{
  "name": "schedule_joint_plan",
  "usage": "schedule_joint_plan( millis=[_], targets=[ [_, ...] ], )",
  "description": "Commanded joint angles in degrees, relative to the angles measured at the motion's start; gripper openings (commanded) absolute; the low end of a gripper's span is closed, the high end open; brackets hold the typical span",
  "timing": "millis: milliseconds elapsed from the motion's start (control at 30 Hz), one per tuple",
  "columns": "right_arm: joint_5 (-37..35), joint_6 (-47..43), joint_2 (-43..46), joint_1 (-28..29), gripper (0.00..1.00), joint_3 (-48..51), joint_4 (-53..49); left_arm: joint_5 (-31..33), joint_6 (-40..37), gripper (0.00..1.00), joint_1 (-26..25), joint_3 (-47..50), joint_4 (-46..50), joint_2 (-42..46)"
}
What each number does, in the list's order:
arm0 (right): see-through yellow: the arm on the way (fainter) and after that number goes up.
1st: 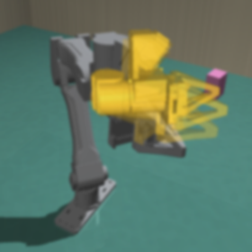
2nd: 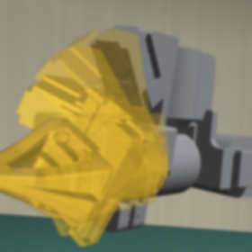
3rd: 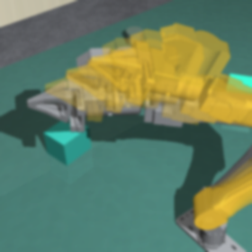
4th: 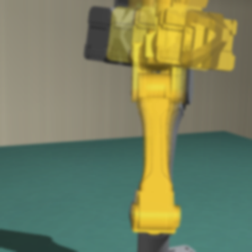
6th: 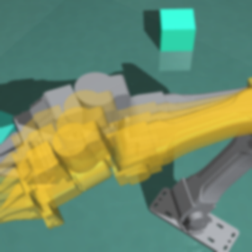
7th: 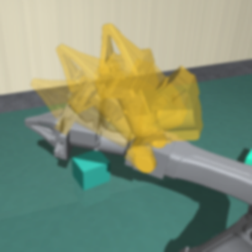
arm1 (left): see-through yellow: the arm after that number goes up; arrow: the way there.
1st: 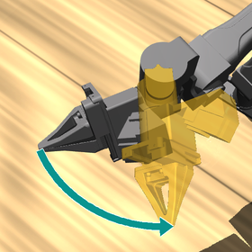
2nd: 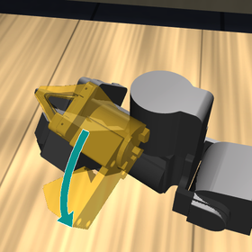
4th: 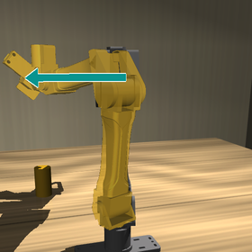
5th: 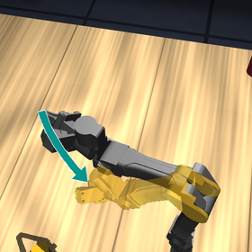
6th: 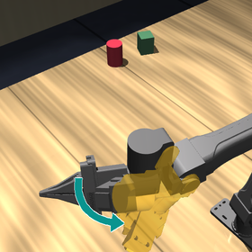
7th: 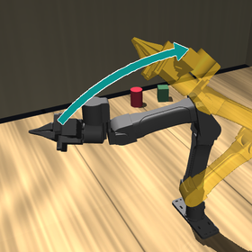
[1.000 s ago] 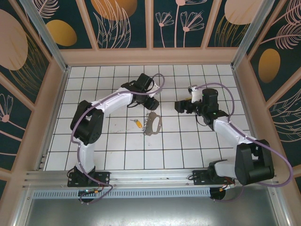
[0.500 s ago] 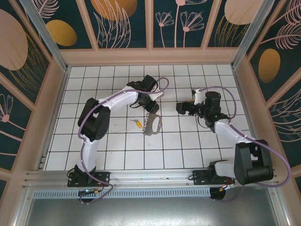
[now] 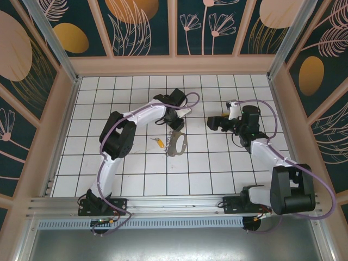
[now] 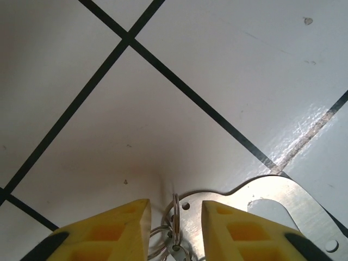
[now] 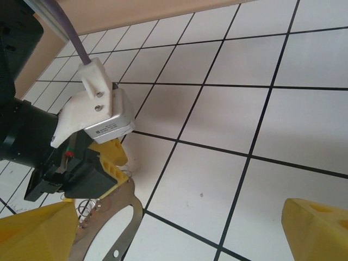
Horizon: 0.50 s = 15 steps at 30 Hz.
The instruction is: Put the keys on the keyring
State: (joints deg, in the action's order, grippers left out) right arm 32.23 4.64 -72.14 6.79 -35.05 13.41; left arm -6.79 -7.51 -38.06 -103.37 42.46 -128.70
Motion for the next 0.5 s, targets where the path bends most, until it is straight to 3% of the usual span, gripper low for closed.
schedule_joint_plan(
  millis=[0,467],
  targets=[
    [1.35,-0.24,1.44,-0.71,0.96,0.59,1.80,1.24,-0.41,0.26,-0.36,-1.50,2.37,-1.63],
    [1.02,-0.24,2.62,-1.98,0.96,1.12,1.88,1.53,-1.26,0.18,-1.14,-1.67,3.26,-2.52]
  ],
)
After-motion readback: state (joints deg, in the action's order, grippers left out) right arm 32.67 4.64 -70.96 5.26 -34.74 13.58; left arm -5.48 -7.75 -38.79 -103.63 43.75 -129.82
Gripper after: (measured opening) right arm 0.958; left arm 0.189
